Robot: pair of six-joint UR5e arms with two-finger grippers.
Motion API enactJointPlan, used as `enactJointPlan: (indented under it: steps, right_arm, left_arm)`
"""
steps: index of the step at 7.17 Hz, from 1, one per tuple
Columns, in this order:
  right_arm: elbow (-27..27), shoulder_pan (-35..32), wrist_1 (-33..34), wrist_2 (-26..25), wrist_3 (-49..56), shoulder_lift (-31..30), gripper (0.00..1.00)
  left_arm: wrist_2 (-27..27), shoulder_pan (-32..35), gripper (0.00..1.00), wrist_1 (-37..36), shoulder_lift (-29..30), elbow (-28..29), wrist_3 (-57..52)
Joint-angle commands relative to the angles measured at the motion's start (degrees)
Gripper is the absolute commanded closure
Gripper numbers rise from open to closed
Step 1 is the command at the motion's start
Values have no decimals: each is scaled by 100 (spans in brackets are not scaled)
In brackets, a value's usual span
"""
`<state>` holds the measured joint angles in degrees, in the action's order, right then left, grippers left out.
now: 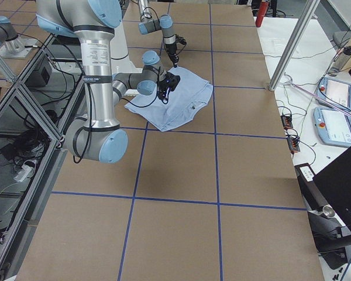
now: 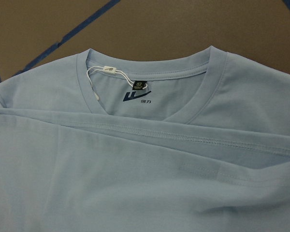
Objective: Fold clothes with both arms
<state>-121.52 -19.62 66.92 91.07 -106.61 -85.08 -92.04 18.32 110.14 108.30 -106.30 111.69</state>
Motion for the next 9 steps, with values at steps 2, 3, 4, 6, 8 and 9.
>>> enactJointPlan:
  steps: [2,3,4,6,8,9]
  right_arm:
    - [5,-7,5,-1,0,-9,0]
    - [5,2,5,-1,0,-9,0]
    - [5,-7,5,-10,0,0,0]
    - [14,2,-4,-36,0,0,0]
    - [14,-25,-21,-54,0,-9,0]
    - [6,-60,-30,-54,9,17,0]
  left_arm:
    - [11,397,100,-772,33,-383,-977]
    - [2,739,100,-757,103,-279,-1452]
    - [-7,1256,100,-748,522,88,-1971]
    - [-7,1953,100,-452,1557,1307,-2064]
    - [2,2148,100,879,2482,3035,-1863]
    - [2,2184,100,1452,2947,4010,-1653]
